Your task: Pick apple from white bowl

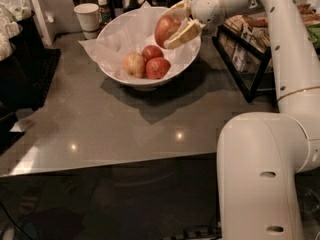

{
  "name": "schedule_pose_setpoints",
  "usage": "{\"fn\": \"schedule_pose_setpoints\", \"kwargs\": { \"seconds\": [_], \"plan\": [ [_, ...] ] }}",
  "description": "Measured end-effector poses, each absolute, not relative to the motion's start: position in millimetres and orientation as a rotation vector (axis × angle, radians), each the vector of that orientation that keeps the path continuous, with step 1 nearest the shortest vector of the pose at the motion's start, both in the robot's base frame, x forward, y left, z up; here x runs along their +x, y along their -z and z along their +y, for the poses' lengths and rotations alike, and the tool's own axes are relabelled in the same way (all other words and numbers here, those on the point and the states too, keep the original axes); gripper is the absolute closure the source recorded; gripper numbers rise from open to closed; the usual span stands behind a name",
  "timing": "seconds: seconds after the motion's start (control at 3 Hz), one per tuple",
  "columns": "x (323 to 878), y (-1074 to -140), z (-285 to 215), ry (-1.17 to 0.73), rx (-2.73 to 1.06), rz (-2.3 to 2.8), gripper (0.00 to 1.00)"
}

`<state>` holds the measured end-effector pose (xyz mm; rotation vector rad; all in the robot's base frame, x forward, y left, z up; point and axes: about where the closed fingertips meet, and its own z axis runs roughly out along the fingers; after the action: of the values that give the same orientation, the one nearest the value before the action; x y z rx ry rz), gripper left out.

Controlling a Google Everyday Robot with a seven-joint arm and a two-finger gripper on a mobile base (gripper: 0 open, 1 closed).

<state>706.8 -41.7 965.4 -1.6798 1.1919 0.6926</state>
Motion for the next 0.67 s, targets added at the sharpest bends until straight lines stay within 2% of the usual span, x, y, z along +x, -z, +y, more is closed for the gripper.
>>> {"fn": "schedule_pose_setpoints", "kwargs": {
  "seconds": [0.67],
  "plan": [
    [678.6, -982.1, -68.0, -0.74, -1.599, 1.354, 1.0]
  ]
}}
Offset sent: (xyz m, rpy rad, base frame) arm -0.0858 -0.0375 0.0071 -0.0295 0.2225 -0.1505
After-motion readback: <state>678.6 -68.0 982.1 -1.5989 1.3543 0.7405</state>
